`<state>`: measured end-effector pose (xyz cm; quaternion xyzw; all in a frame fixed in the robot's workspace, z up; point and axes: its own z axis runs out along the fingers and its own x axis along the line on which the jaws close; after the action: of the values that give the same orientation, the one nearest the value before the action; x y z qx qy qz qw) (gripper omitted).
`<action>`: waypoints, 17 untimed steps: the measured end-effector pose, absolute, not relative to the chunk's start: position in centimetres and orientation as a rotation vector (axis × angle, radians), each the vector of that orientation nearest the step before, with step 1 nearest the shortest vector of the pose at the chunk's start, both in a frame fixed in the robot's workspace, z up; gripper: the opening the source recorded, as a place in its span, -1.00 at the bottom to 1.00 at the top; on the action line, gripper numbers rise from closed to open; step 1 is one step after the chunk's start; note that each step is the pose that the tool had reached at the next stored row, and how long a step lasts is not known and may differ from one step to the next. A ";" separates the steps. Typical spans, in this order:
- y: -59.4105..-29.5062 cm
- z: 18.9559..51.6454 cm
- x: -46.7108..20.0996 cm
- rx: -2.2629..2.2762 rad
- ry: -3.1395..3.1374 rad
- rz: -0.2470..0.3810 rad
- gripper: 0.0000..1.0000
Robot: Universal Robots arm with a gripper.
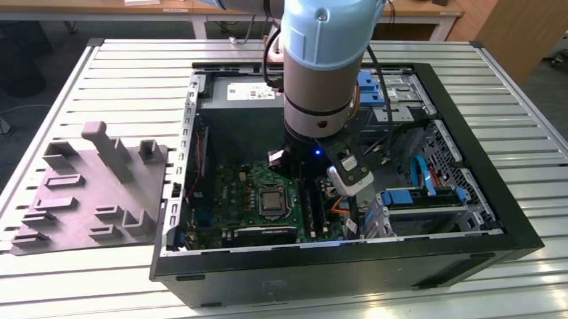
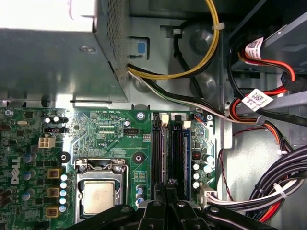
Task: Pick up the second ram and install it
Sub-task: 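Insert the second ram into the second slot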
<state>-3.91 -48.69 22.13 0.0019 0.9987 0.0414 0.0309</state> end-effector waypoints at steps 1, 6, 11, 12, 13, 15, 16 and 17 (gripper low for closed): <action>-48.7 22.1 -3.9 0.006 3.077 0.128 -0.76; -48.7 22.1 -3.9 0.010 3.077 0.128 -0.76; -48.7 22.4 -3.9 0.010 3.077 0.128 -0.76; -48.7 22.4 -3.9 0.010 3.077 0.128 -0.76; -48.7 22.4 -3.9 0.010 3.077 0.128 -0.76; -48.7 22.4 -3.9 0.012 3.077 0.128 -0.76; -48.7 22.4 -3.9 0.017 3.077 0.127 -0.76; -48.7 22.4 -3.9 0.023 3.077 0.127 -0.76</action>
<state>-3.85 -48.69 22.40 0.0076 0.9986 0.0412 0.0311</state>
